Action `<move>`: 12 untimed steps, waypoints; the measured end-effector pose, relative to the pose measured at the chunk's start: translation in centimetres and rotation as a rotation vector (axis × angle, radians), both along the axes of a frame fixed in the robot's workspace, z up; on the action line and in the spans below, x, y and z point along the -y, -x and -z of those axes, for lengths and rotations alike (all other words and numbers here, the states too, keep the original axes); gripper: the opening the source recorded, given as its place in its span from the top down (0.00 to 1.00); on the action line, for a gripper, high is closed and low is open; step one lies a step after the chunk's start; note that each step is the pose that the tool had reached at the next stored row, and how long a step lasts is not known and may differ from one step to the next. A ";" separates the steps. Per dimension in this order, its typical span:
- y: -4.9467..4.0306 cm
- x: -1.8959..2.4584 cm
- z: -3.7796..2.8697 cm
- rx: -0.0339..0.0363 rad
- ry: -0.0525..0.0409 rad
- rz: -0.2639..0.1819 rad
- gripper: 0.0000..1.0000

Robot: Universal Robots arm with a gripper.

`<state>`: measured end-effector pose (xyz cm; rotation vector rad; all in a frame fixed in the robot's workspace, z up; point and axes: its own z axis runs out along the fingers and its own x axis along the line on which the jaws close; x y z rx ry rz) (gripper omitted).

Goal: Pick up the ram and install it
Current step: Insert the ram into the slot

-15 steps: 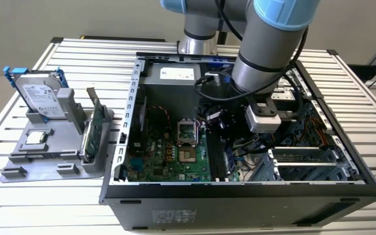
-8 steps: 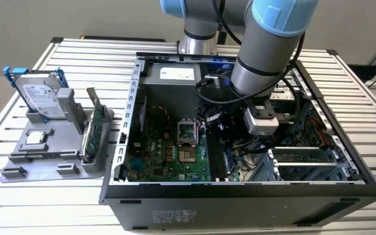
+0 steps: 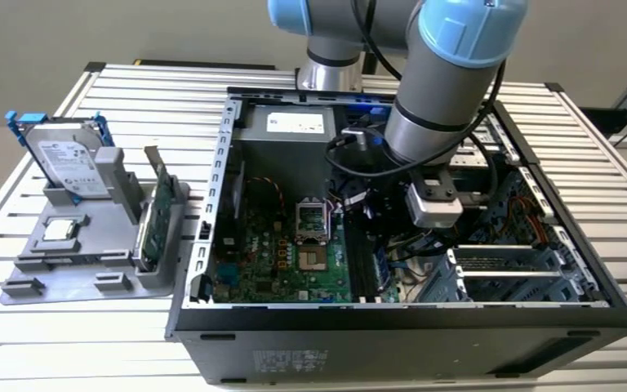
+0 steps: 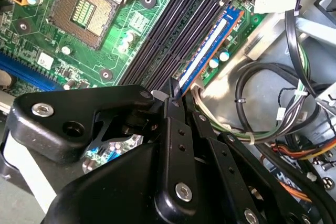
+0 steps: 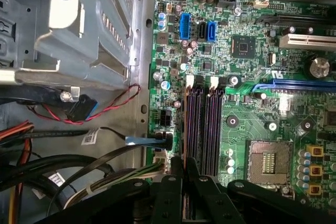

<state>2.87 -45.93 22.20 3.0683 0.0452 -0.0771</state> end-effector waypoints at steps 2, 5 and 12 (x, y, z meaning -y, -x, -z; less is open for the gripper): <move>-0.01 -0.12 0.08 0.0000 0.0000 0.000 1.00; 0.00 -0.18 0.18 0.0000 -0.0001 0.000 1.00; 0.00 -0.19 0.38 0.0000 0.0026 0.000 1.00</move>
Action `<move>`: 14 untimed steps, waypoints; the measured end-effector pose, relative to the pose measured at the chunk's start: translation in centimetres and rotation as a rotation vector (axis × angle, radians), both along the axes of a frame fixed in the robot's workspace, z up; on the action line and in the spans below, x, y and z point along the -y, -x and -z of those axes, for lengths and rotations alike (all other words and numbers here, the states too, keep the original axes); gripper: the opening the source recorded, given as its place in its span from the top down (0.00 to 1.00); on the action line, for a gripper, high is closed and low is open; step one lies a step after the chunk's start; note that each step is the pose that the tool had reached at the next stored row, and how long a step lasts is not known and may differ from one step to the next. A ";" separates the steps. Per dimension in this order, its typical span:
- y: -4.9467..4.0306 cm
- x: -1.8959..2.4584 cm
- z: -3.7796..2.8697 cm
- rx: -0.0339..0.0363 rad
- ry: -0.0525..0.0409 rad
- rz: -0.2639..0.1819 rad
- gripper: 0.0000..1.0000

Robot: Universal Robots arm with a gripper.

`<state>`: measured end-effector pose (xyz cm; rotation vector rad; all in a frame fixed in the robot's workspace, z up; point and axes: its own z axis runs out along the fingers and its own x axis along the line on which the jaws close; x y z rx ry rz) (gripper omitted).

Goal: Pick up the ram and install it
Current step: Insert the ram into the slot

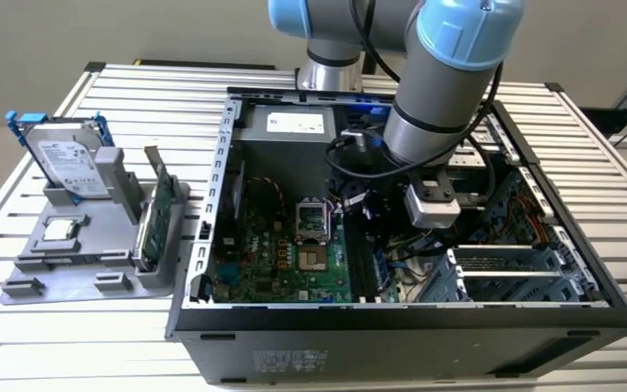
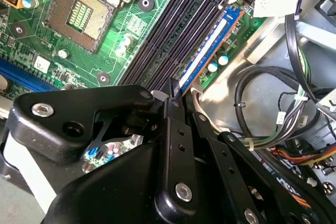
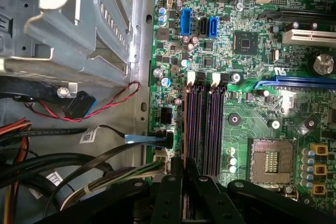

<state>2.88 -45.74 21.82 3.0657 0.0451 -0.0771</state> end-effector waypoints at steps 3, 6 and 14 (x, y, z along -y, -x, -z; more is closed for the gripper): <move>0.00 0.00 0.14 0.0001 0.0003 0.000 1.00; 0.00 0.00 0.26 0.0001 0.0003 0.000 1.00; 0.00 0.01 0.52 -0.0001 0.0007 0.000 1.00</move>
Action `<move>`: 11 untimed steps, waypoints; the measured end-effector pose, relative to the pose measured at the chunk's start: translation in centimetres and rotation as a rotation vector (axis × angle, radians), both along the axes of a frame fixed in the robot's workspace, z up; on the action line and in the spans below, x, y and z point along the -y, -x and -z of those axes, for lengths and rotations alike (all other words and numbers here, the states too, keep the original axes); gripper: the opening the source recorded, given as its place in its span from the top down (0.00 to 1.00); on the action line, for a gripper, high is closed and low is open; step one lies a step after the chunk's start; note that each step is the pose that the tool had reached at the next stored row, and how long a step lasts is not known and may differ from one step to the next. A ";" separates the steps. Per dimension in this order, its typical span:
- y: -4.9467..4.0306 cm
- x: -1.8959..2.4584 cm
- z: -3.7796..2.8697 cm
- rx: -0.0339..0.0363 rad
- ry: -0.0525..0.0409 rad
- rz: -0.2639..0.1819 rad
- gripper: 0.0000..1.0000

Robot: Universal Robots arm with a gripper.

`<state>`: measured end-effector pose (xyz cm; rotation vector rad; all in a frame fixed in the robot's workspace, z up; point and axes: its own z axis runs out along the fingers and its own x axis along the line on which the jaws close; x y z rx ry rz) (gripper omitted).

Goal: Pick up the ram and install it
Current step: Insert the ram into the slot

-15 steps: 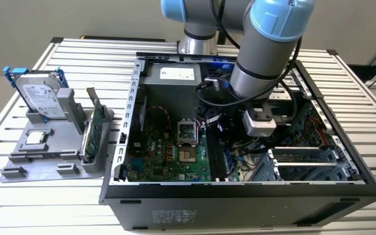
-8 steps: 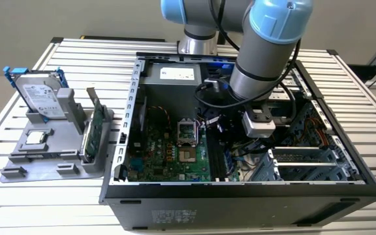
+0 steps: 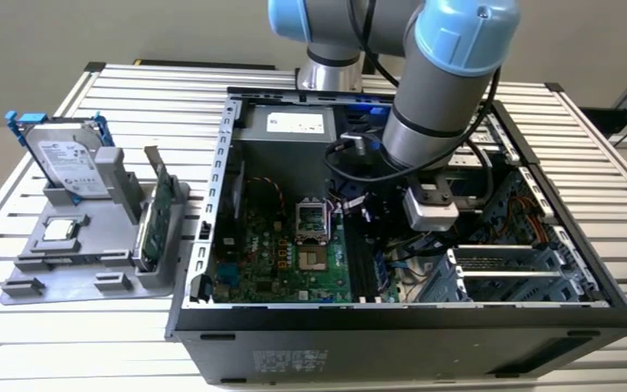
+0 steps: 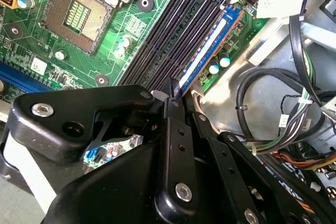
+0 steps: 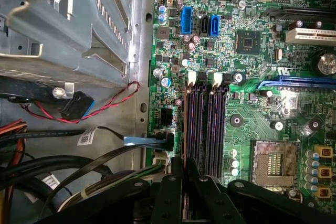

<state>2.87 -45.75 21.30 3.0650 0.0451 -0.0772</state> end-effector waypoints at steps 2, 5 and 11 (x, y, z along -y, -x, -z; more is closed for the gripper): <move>0.00 0.00 0.03 0.0001 0.0005 0.000 1.00; 0.00 -0.01 0.05 0.0000 0.0023 0.000 1.00; -0.01 0.00 0.06 -0.0002 0.0072 0.000 1.00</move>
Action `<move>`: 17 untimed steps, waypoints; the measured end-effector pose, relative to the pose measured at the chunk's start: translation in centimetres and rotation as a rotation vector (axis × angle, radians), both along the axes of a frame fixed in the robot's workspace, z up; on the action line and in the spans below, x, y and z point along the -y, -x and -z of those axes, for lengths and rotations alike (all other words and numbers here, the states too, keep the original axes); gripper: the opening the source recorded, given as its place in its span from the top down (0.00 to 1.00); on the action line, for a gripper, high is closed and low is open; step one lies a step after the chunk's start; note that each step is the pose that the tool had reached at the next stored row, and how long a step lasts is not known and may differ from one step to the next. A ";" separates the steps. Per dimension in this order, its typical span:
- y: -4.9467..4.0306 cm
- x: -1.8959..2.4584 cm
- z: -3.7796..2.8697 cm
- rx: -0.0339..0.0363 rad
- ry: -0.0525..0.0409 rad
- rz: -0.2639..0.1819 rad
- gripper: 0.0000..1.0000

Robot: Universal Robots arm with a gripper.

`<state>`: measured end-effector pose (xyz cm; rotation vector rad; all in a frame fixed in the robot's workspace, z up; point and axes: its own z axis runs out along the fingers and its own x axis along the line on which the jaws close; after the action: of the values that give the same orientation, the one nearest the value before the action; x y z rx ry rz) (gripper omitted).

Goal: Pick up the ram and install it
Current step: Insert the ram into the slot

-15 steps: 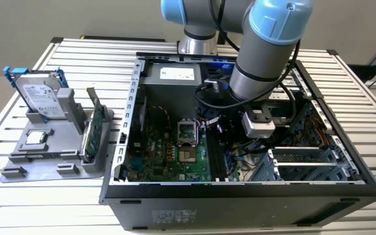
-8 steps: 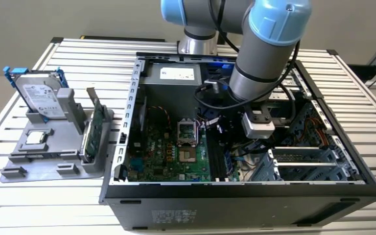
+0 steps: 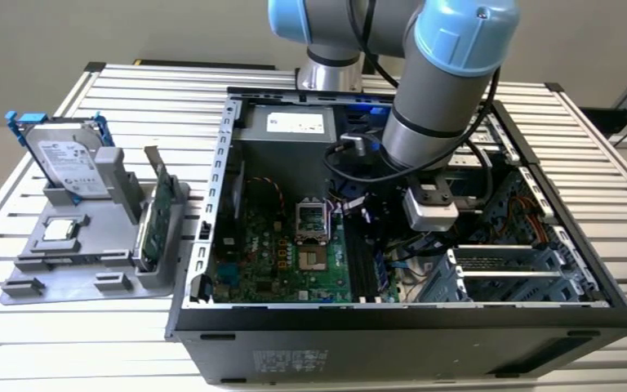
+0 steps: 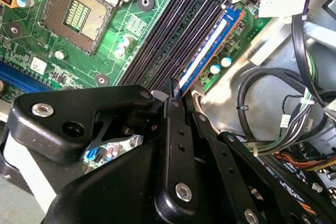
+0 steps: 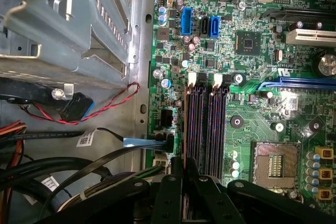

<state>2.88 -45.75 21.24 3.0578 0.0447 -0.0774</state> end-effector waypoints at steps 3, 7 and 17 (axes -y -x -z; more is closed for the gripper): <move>0.00 0.01 0.05 0.0000 0.0011 0.000 1.00; 0.00 -0.01 0.24 0.0000 0.0014 0.000 1.00; 0.00 -0.02 0.35 -0.0015 0.0030 0.000 1.00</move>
<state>2.88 -45.73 20.89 3.0547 0.0445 -0.0798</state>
